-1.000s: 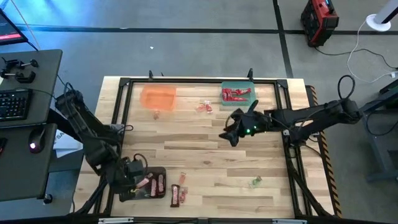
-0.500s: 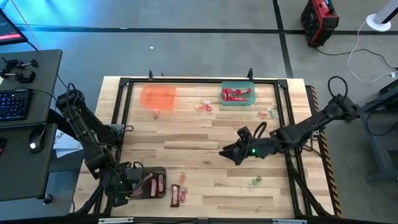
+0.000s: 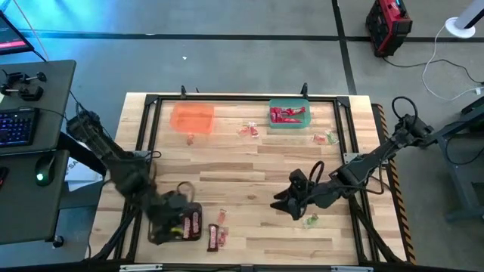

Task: Sort candy by brand, put in halloween buckets
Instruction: Put the brown chocolate bar into the black bin

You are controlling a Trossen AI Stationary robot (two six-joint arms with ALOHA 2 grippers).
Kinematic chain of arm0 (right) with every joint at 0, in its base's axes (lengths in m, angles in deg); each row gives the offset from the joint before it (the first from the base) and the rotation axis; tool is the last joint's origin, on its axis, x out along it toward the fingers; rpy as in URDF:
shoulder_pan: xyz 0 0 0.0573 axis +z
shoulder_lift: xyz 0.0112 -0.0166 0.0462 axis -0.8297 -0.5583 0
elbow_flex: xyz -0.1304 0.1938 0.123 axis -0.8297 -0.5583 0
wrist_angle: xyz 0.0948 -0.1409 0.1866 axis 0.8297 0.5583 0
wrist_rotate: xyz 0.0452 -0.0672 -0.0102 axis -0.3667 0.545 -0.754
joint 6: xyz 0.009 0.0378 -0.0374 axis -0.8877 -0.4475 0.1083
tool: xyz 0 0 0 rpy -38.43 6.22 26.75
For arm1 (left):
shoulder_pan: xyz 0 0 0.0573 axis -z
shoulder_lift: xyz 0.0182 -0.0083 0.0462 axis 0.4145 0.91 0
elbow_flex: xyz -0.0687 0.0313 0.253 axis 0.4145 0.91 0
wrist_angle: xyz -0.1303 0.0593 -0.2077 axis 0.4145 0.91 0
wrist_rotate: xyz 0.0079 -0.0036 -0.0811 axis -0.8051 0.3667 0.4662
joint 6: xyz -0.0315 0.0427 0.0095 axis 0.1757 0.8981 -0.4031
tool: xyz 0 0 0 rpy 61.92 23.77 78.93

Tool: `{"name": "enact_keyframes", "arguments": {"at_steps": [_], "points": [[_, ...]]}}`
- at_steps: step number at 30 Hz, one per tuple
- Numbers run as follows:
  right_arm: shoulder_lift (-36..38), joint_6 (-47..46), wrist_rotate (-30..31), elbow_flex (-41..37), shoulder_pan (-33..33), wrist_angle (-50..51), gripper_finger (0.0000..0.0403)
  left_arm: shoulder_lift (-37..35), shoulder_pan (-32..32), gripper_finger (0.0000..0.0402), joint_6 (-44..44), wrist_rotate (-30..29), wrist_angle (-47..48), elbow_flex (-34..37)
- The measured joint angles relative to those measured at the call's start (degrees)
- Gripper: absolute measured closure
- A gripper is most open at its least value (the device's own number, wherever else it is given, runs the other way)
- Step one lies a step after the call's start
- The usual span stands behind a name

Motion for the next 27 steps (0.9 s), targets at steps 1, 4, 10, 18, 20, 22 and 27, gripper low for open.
{"name": "enact_keyframes", "arguments": {"at_steps": [1,4,10,18,20,22,27], "points": [[0.0,0.8,0.0,0.0,0.2,0.1,0.0161,1.2,-2.1,0.0198,3.6,0.5,0.5,-2.0],[0.0,2.7,-0.1,0.0,0.8,0.4,0.0161,6.7,-7.2,0.0203,15.5,1.4,3.9,-8.7],[0.0,4.0,-4.0,0.0,1.1,1.8,0.0161,23.1,-12.1,0.0204,41.2,0.1,9.7,-22.9],[0.0,2.9,-1.9,0.0,1.1,6.1,0.0161,39.7,-13.5,0.0205,40.8,-0.7,20.7,-32.4],[0.0,2.9,-1.7,0.0,1.1,7.0,0.0161,41.5,-13.9,0.0205,39.0,1.0,22.7,-32.6],[0.0,2.9,-0.9,0.0,1.1,8.2,0.0161,42.8,-14.3,0.0205,38.9,1.6,22.6,-32.6],[0.0,2.9,0.8,0.0,1.1,9.5,0.0161,45.0,-14.5,0.0205,39.6,2.0,18.0,-32.7]]}}
